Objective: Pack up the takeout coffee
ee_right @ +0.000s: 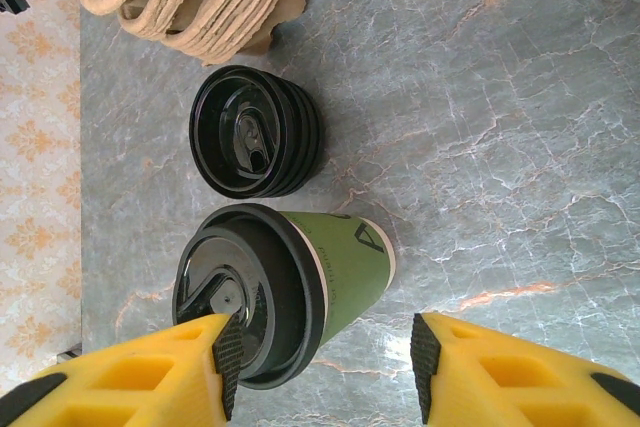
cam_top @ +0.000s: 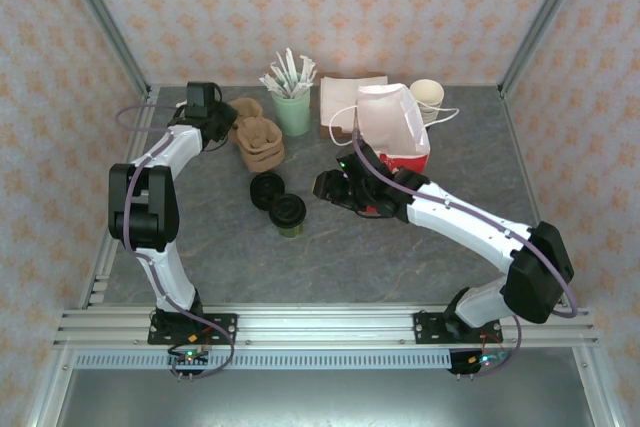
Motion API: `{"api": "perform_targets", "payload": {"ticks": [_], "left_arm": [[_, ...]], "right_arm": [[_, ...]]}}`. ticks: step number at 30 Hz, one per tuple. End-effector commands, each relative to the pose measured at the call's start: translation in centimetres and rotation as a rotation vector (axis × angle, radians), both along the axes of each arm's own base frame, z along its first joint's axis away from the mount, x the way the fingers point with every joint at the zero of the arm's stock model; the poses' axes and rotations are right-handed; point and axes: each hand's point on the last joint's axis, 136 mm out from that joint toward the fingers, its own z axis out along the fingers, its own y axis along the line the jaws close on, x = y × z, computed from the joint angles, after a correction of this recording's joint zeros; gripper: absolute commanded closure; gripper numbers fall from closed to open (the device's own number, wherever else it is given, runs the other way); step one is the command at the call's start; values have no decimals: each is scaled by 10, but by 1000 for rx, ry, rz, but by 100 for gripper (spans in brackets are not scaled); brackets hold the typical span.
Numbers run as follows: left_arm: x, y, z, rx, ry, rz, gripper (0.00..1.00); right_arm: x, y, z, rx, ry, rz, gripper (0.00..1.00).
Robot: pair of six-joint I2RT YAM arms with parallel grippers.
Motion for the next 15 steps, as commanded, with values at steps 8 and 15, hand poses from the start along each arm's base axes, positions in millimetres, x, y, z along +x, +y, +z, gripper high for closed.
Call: {"api": "perform_targets", "payload": {"ticks": [8,15], "left_arm": [[5,-6,40,-28,-112,2,93],[-1,-11,107,-40,-243,-27,98]], "right_arm": [[4,-6,25,29,-61,-20,49],[3,3,77,117,-152,32,49]]}}
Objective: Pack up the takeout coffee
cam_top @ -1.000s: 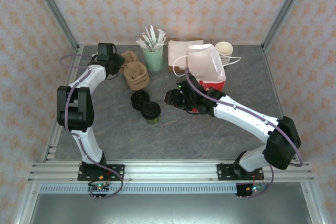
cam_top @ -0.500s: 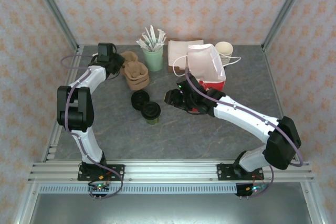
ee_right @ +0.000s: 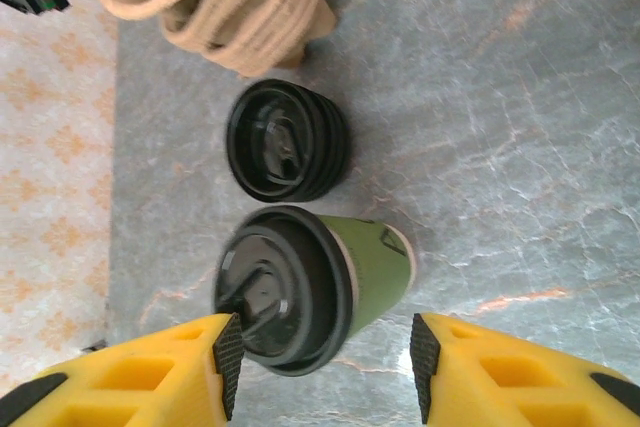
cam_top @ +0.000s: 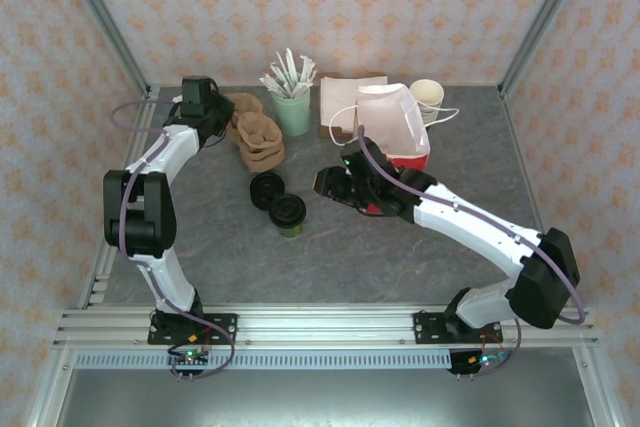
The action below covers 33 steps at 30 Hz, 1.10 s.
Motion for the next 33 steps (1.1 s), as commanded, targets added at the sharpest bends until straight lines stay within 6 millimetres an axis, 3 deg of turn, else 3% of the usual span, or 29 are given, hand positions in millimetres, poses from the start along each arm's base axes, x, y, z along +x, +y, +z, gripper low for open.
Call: {"api": "perform_targets", "payload": {"ticks": [1,9,14,17,20,23,28,33], "left_arm": [[-4,-7,76,-6,-162,-27,98],[-48,-25,175,42,-352,-159,100],[-99,-69,244,48,-514,-414,100],[-138,-99,271,61,-579,-550,100],[-173,-125,286,42,-619,-656,100],[-195,-137,291,-14,-644,-697,100],[-220,-145,295,-57,-665,-716,100],[-231,-151,289,-58,-653,-724,100]], "right_arm": [[4,3,55,78,-115,28,49],[0,1,135,175,-315,109,49],[-1,-13,193,251,-467,163,47],[-8,-13,215,275,-538,225,45],[-22,-1,229,333,-569,339,45],[-35,9,236,397,-577,431,45],[-44,15,236,435,-559,492,46],[-63,32,236,494,-543,607,46]]}}
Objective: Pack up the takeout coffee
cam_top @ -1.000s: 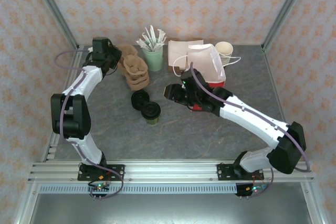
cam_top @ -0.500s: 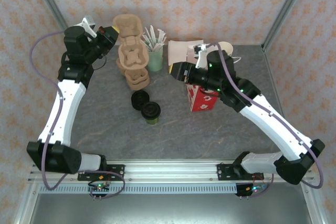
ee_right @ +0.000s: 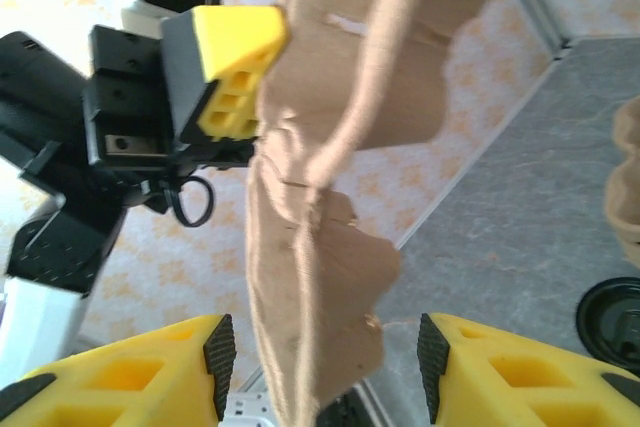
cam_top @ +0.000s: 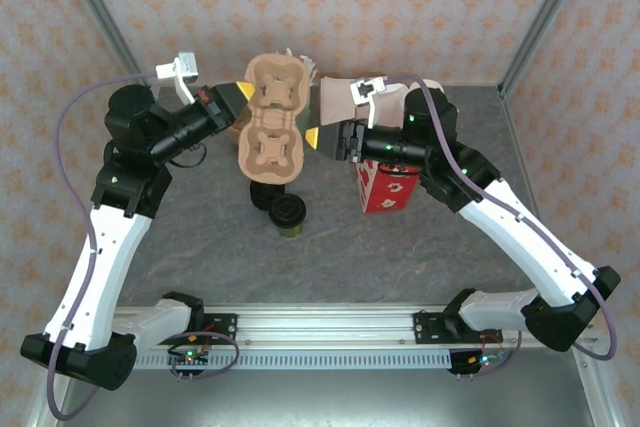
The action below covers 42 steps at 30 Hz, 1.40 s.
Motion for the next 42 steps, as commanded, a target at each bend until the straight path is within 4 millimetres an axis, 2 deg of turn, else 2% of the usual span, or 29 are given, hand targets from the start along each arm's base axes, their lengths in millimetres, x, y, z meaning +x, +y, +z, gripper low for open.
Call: {"api": "perform_targets", "payload": {"ticks": [1,6,18,20,22,24,25,27,28,31,33,36,38,42], "left_arm": [[-10,-7,-1,-10,10,-32,100],[-15,-8,1,-27,1,-22,100],[-17,-5,5,-44,-16,0,100],[-17,-5,4,-44,-17,-2,100],[-16,-6,3,-37,-15,-2,100],[-16,-8,0,-17,-11,-6,100],[-17,-8,1,6,-17,-11,93],[-23,-10,0,87,-42,-22,65],[-27,-9,3,144,-63,-15,56],[-37,-2,8,338,-129,18,40],[-45,-6,16,416,-202,-4,30],[-62,-23,28,543,-345,-68,23],[-74,-35,29,631,-434,-134,20],[-86,-52,30,762,-565,-243,23]], "right_arm": [[-23,16,8,38,-47,142,46],[-27,18,4,39,-55,151,48],[-29,17,-16,2,-27,124,62],[-30,17,-16,3,-25,128,72],[-29,17,-15,6,-25,122,97],[-25,14,-14,-5,-26,89,100],[-26,12,-14,-14,-30,81,100],[-25,6,-13,-46,-29,55,100],[-24,1,-13,-68,-26,32,100],[-21,-12,-16,-145,-10,-16,100],[-18,-22,-18,-180,15,-51,100],[-12,-39,-19,-213,96,-118,100],[-19,-43,-19,-233,132,-102,100],[-27,-57,-31,-328,201,-126,100]]}}
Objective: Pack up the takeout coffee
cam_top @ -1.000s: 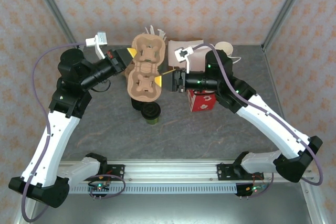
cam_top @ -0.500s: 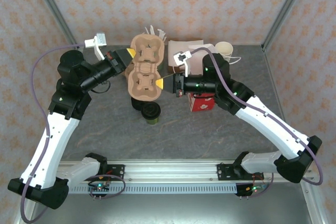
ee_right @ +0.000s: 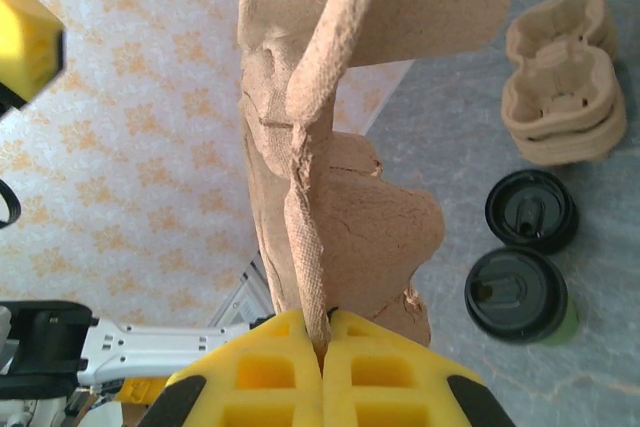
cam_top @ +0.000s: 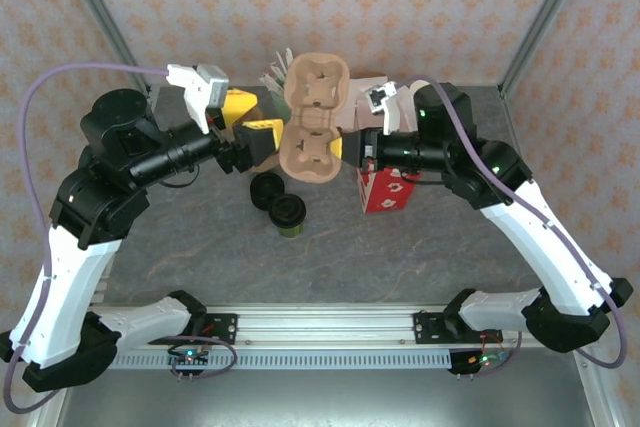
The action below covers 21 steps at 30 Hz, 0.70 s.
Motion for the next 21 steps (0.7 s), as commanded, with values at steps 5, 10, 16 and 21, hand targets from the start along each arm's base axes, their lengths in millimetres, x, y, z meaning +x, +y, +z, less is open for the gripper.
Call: {"api": "perform_targets", "payload": {"ticks": [5,10,16,21], "left_arm": [[2,-28,-40,374,-159,-150,26],[-3,-55,-77,531,-202,-302,25],[8,-74,-109,611,-185,-356,26],[19,-80,-129,663,-157,-363,35]], "right_arm": [[-22,-23,-27,-139,142,-11,100],[-29,-25,-39,-162,201,-3,100],[-34,-21,-52,-185,231,33,100],[-36,-20,-54,-195,229,52,100]]}}
